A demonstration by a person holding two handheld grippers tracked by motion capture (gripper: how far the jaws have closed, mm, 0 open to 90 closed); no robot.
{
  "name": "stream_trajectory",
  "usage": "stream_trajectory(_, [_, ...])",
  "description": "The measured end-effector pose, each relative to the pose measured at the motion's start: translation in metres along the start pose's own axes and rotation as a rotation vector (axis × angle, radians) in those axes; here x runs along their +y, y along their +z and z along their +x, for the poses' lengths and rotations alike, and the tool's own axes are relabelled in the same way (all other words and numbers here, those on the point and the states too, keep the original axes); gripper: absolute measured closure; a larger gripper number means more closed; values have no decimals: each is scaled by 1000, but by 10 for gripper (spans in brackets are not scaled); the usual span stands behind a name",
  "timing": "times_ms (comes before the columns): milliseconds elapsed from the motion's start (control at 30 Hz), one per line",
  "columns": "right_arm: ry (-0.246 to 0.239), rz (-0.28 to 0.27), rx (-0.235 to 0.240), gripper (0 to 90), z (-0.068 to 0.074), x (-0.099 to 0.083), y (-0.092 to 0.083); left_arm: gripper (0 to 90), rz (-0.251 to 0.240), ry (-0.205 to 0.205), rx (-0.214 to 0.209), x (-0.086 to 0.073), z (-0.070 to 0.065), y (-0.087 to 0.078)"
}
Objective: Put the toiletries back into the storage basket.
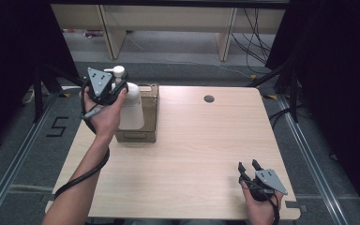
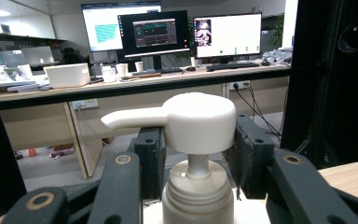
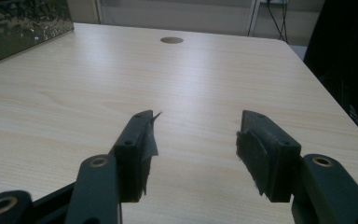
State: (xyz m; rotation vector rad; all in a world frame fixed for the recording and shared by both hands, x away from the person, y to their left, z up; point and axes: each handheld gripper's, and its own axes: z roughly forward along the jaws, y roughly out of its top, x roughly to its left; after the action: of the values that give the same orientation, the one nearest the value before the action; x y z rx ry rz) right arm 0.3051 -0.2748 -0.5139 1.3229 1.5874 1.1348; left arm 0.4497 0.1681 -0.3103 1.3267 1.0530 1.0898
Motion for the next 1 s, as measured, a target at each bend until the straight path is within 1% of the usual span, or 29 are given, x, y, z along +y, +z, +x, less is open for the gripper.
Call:
stream_trajectory(133, [-16, -8, -2, 462, -1, 0, 1, 593, 1, -1, 1, -2, 1, 2])
stream_trajectory(400, [-20, 3, -2, 461, -2, 0, 0, 594, 11, -3, 5, -5, 3, 3])
stream_trajectory(533, [-20, 3, -1, 461, -1, 0, 0, 593, 18, -6, 7, -6, 3, 4])
stream_trajectory(600, [-1, 10, 9, 461, 0, 0, 0, 594, 22, -5, 7, -7, 3, 4])
stream_trajectory(733, [-8, 6, 7, 460, 0, 0, 0, 593, 25, -6, 6, -10, 4, 4])
stream_trajectory(767, [-1, 10, 8, 461, 0, 0, 0, 594, 27, -8, 6, -10, 4, 4])
stream_trajectory(933, [-13, 2, 11, 460, 0, 0, 1, 593, 35, -8, 8, -13, 4, 4])
stream_trajectory(1000, [-5, 6, 15, 460, 0, 0, 1, 593, 37, -7, 9, -14, 4, 4])
